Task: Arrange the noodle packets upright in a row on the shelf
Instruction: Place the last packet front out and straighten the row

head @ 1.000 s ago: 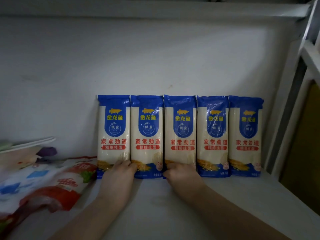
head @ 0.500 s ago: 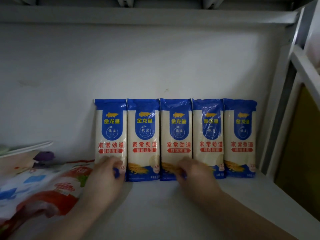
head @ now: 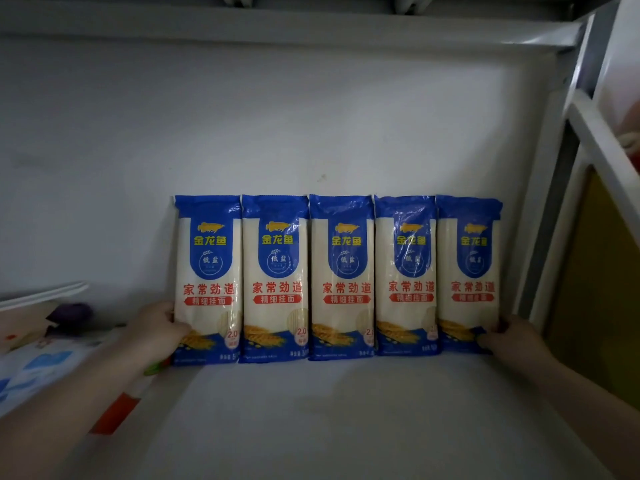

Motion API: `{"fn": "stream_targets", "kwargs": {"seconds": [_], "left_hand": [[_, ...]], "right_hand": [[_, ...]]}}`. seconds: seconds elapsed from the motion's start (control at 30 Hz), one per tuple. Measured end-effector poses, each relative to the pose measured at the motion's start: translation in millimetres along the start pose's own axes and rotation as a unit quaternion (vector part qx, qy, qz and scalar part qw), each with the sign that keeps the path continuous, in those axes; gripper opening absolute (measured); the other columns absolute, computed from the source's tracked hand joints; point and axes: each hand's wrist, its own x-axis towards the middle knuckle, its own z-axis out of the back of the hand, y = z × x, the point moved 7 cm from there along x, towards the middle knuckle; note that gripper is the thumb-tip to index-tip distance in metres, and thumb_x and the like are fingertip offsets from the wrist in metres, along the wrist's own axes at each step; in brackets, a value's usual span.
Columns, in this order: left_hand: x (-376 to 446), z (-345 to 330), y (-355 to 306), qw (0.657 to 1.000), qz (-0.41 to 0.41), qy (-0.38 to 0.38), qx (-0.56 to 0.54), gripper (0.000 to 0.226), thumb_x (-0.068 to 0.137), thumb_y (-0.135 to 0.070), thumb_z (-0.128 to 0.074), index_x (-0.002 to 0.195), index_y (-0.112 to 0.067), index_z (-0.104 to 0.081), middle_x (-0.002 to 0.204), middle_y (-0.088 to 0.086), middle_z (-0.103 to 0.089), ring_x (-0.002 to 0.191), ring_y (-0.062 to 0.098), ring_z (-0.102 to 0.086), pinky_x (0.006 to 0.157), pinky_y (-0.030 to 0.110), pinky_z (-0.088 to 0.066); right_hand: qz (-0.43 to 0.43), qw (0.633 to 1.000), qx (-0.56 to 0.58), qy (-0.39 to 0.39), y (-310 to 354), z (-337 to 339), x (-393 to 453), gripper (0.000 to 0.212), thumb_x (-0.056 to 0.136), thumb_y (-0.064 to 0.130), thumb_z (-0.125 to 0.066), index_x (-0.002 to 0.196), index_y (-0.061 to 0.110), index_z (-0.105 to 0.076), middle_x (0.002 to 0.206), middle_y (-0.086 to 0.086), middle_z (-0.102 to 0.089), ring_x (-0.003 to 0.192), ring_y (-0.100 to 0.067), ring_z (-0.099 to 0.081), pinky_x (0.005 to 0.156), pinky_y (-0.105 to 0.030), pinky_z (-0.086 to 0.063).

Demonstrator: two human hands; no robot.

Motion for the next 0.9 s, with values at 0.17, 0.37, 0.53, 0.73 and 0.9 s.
{"fn": "stream_targets", "kwargs": {"seconds": [0.17,0.37,0.53,0.73,0.9], "left_hand": [[-14.8,25.3,-22.3,0.99,-0.061,-0.121,0.029,0.03,0.087,-0.005,-0.062,0.116,-0.001,-0.056,0.11,0.013,-0.064,0.099,0.03,-0.061,0.077,0.038,-0.046],[-20.4,43.9,-137.7,0.929,-0.308,-0.197,0.057,0.035,0.088,-0.013,-0.063,0.122,-0.009,-0.055,0.121,0.007,-0.057,0.108,0.017,-0.055,0.086,0.026,-0.042],[-24.6,25.9,-213.4,0.879,-0.426,-0.149,0.157,0.031,0.089,-0.015,-0.058,0.12,-0.015,-0.06,0.119,0.001,-0.058,0.112,0.018,-0.052,0.093,0.032,-0.045],[-38.7,-28.8,-192.6,0.806,-0.48,-0.073,0.339,0.059,0.095,-0.029,-0.045,0.149,-0.014,-0.025,0.155,0.0,-0.028,0.139,0.014,-0.031,0.112,0.026,-0.026],[-24.2,-44.2,-170.0,0.793,-0.44,-0.055,0.418,0.071,0.098,-0.044,-0.029,0.151,-0.007,0.0,0.161,0.005,0.006,0.148,0.017,0.003,0.12,0.033,-0.002]], "right_hand": [[0.031,0.998,0.01,-0.047,8.6,6.0,-2.6,0.049,0.083,0.008,-0.068,0.128,0.004,-0.05,0.122,-0.019,-0.061,0.108,-0.036,-0.059,0.089,-0.048,-0.052],[0.322,0.944,-0.014,-0.075,144.6,-4.3,-54.5,0.033,0.087,0.02,-0.065,0.119,0.018,-0.058,0.115,0.006,-0.053,0.099,-0.011,-0.055,0.077,-0.027,-0.052],[0.445,0.894,-0.058,-0.012,273.5,-57.6,-90.2,0.03,0.089,0.023,-0.062,0.118,0.017,-0.06,0.11,-0.002,-0.062,0.088,-0.015,-0.058,0.071,-0.026,-0.049],[0.387,0.902,-0.188,0.032,314.4,-100.0,-70.7,0.024,0.087,0.011,-0.053,0.109,0.008,-0.063,0.105,-0.01,-0.064,0.085,-0.024,-0.06,0.07,-0.032,-0.052],[0.356,0.909,-0.213,-0.046,324.8,-95.4,-62.1,0.005,0.089,0.008,-0.053,0.093,0.007,-0.05,0.084,-0.007,-0.052,0.08,-0.025,-0.056,0.068,-0.032,-0.05]]}}
